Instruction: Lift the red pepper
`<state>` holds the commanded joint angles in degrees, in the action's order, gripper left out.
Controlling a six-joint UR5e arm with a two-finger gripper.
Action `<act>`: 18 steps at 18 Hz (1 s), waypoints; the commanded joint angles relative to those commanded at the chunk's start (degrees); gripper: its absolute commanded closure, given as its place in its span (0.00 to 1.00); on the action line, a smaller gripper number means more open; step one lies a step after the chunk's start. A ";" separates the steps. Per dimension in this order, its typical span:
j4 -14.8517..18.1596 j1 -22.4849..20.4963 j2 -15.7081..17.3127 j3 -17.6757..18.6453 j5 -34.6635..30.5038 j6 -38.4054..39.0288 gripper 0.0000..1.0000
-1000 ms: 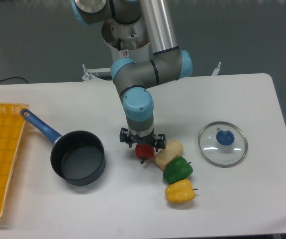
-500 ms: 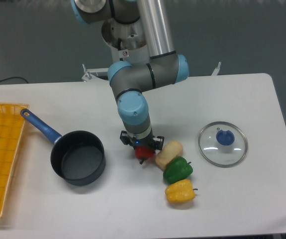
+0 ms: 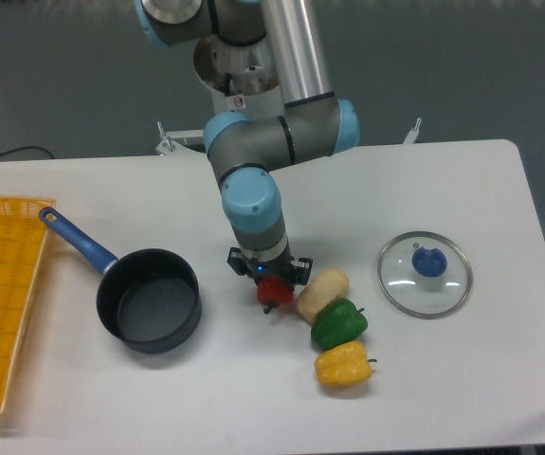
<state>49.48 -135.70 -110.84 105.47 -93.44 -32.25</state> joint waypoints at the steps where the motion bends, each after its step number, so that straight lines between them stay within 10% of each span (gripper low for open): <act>1: 0.09 -0.17 0.35 -0.09 1.32 -0.62 0.70; 9: 1.05 -0.26 2.55 -1.76 2.82 -6.14 0.70; 18: 12.47 -6.23 7.29 -3.34 2.56 -31.45 0.70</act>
<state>61.95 -141.93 -103.54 102.13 -90.88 -63.69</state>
